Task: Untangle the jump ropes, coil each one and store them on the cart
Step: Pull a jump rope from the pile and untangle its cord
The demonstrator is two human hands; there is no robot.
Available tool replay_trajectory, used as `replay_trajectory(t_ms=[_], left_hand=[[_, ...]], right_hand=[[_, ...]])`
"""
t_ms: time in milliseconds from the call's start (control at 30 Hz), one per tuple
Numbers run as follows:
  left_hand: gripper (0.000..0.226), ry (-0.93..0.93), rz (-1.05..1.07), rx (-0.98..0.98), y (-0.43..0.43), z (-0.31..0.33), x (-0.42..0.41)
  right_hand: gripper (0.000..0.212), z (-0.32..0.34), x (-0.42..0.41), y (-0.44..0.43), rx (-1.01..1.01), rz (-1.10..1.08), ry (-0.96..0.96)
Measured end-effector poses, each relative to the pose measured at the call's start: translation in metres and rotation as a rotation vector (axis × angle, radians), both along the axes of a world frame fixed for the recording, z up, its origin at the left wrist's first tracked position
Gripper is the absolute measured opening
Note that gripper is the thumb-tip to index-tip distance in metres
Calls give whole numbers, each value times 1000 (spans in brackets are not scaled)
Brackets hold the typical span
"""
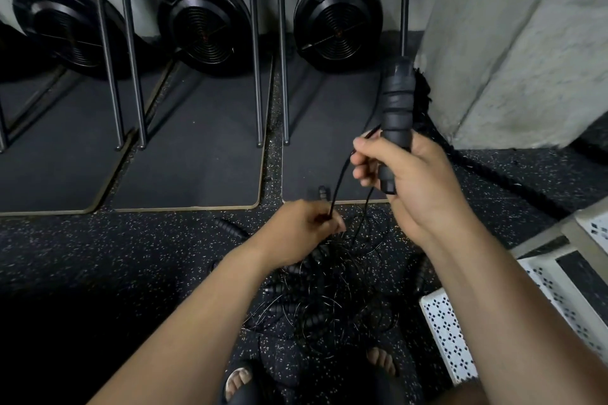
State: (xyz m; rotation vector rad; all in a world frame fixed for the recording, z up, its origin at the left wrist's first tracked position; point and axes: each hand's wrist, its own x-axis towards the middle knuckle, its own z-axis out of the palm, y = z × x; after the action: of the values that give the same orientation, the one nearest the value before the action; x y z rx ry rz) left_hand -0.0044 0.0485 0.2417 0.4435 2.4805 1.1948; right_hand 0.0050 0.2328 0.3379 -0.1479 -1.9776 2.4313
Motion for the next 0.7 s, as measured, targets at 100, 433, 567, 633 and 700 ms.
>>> replay_trajectory(t_ms=[100, 433, 567, 633, 700], left_hand=[[7, 19, 5, -40, -4, -2, -3], [9, 270, 172, 173, -6, 21, -11], [10, 225, 223, 276, -9, 24, -11], [15, 190, 266, 327, -13, 25, -12], [19, 181, 283, 357, -14, 29, -12]], right_hand=[[6, 5, 1, 6, -58, -30, 9], [19, -31, -2, 3, 218, 98, -234], [18, -38, -4, -3, 314, 230, -252], [13, -40, -4, -6, 383, 276, -247], [7, -42, -2, -10, 437, 287, -240]])
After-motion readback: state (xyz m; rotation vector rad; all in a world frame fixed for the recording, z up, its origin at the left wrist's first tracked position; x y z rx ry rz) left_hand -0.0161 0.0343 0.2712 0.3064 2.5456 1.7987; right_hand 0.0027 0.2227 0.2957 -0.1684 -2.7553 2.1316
